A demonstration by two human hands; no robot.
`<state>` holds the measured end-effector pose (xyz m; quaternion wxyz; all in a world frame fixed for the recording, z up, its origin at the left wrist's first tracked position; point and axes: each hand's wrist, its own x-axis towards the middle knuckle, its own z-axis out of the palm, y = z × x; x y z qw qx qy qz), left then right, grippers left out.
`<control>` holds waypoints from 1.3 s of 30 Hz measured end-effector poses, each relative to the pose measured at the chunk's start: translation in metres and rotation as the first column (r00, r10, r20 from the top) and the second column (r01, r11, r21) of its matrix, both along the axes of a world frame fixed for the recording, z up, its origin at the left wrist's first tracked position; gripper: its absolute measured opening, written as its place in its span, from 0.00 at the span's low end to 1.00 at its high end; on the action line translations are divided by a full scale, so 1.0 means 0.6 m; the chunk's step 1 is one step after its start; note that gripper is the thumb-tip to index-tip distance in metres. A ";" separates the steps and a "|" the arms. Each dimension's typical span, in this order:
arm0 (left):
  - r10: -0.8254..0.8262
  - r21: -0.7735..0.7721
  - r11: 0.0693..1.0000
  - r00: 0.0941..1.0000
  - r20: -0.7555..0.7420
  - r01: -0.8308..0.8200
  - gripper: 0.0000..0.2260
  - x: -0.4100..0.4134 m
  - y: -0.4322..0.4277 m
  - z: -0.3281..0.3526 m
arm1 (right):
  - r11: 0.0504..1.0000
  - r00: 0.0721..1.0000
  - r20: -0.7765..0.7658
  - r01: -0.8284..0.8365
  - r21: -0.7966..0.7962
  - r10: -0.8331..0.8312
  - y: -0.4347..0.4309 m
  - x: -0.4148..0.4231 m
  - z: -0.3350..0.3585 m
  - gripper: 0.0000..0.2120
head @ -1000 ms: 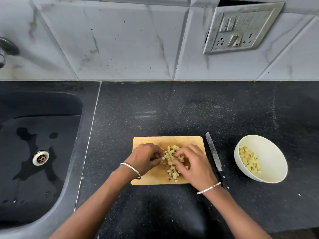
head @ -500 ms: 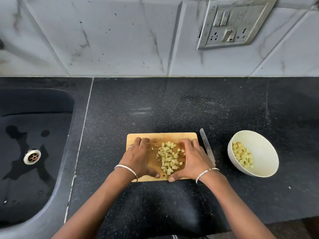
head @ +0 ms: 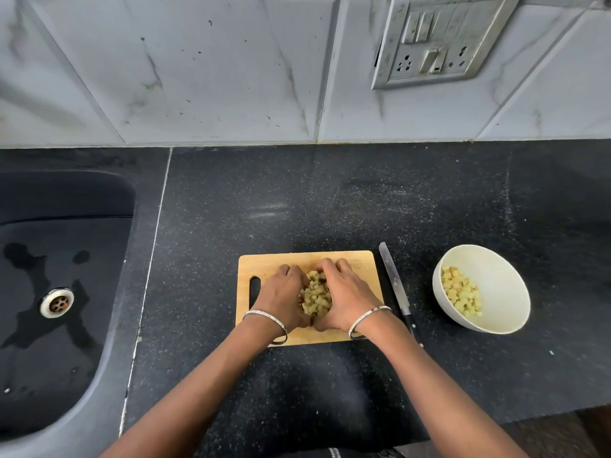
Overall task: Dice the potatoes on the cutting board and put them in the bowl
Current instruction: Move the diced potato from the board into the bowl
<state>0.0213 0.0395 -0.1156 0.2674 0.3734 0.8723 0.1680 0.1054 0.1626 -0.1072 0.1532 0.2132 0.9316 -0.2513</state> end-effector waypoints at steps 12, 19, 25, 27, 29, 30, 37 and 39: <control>0.076 0.098 0.990 0.969 0.235 -0.102 0.23 -0.012 0.018 0.007 | 0.971 0.979 -0.053 0.187 -0.150 -0.197 0.013 0.003 0.005 0.29; 0.037 0.049 0.997 0.952 0.303 -0.054 0.23 -0.025 0.042 0.049 | 0.899 0.954 -0.020 0.276 -0.341 -0.300 0.040 0.017 0.030 0.23; -0.063 -0.014 0.997 0.939 0.338 0.072 0.22 -0.028 0.091 0.094 | 0.803 0.937 0.028 0.314 -0.507 -0.349 0.075 0.039 0.049 0.17; -0.109 -0.018 0.992 0.930 0.352 0.123 0.22 -0.022 0.120 0.109 | 0.739 0.915 0.038 0.349 -0.576 -0.403 0.093 0.056 0.067 0.17; -0.172 -0.005 0.983 0.923 0.345 0.185 0.22 -0.010 0.157 0.121 | 0.691 0.891 0.037 0.377 -0.616 -0.453 0.117 0.080 0.090 0.16; -0.198 0.008 0.978 0.919 0.342 0.208 0.21 -0.004 0.176 0.126 | 0.678 0.882 0.035 0.387 -0.625 -0.470 0.129 0.092 0.102 0.15; -0.351 0.086 0.934 0.838 0.418 0.348 0.18 0.071 0.320 0.142 | 0.662 0.784 0.040 0.549 -0.510 -0.620 0.223 0.187 0.140 0.12; -0.372 0.086 0.925 0.844 0.387 0.369 0.20 0.094 0.348 0.142 | 0.665 0.757 0.040 0.597 -0.449 -0.652 0.248 0.208 0.134 0.12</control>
